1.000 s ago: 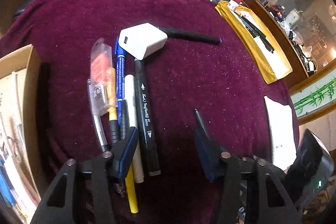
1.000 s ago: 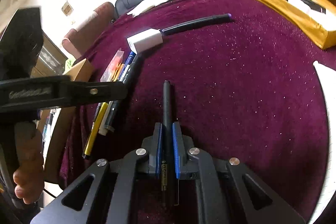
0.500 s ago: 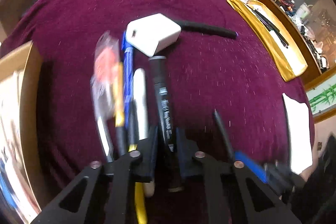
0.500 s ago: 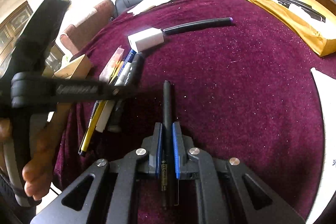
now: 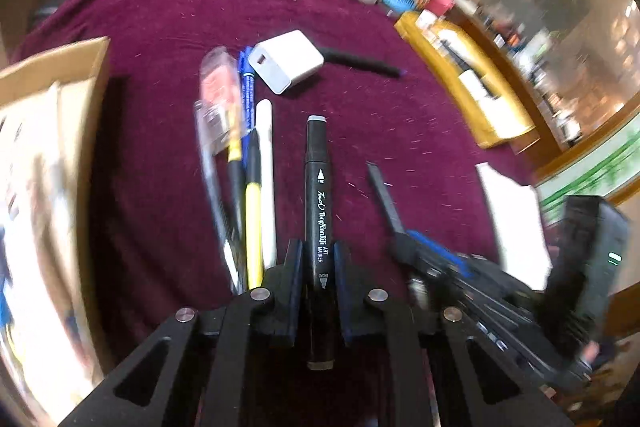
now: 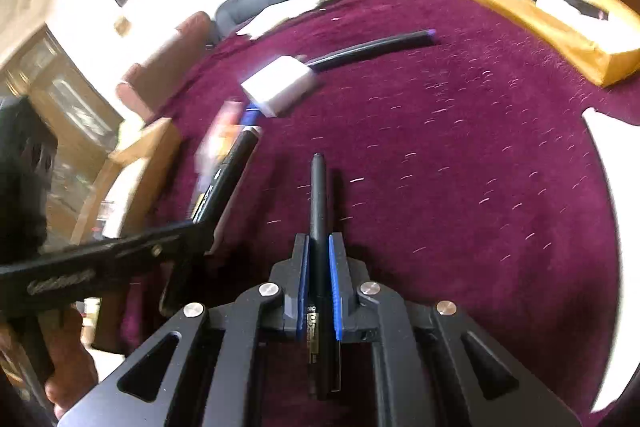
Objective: Organize rigid objects
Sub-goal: 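Carry the black pen and black marker into the tray, open both tools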
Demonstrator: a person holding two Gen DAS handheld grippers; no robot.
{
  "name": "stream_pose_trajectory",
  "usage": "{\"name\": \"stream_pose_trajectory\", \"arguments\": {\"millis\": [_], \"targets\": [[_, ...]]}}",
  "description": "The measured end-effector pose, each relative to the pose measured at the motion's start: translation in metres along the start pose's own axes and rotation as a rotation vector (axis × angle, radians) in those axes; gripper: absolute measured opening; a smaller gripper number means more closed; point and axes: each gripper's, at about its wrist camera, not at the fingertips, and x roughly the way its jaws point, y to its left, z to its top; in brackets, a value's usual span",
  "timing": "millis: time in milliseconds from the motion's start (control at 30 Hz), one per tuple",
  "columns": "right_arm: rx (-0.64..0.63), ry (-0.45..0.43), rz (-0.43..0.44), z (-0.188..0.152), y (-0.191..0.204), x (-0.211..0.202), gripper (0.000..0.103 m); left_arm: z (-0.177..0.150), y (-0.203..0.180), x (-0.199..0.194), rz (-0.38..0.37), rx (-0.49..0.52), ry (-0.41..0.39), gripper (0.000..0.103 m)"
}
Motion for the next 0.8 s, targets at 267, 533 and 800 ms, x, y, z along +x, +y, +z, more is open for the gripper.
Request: {"name": "stream_pose_trajectory", "arguments": {"millis": [267,533,800], "targets": [[-0.142,-0.012,0.245,0.004,0.097,-0.011,0.009,-0.025,0.066,-0.114,-0.031,-0.109,-0.164,0.014],[-0.199,0.131,0.267,0.03,0.164,0.063,0.009,-0.005,0.167,-0.143,0.113,-0.274,-0.268,0.015],[-0.242,0.192,0.18,0.055,0.207,0.124,0.01,0.03,0.217,-0.102,0.159,-0.317,-0.177,0.015]]}}
